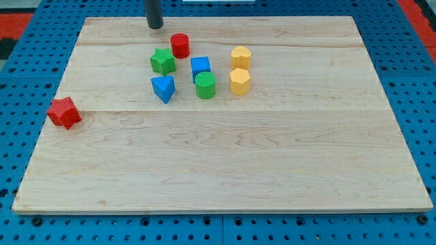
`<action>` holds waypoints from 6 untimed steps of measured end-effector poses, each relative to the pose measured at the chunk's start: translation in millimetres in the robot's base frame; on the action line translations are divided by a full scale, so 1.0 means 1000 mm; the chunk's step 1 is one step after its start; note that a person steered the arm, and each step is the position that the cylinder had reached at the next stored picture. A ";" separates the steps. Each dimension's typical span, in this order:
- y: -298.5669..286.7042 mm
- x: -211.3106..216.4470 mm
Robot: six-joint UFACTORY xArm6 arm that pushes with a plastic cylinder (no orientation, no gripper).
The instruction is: Push the red circle at the top of the blue cube
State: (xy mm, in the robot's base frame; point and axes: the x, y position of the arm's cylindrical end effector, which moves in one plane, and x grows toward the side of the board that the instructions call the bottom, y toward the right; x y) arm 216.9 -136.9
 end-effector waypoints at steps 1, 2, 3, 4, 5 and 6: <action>0.016 0.023; 0.022 0.045; 0.050 0.046; 0.072 0.050; 0.046 0.024; -0.029 -0.003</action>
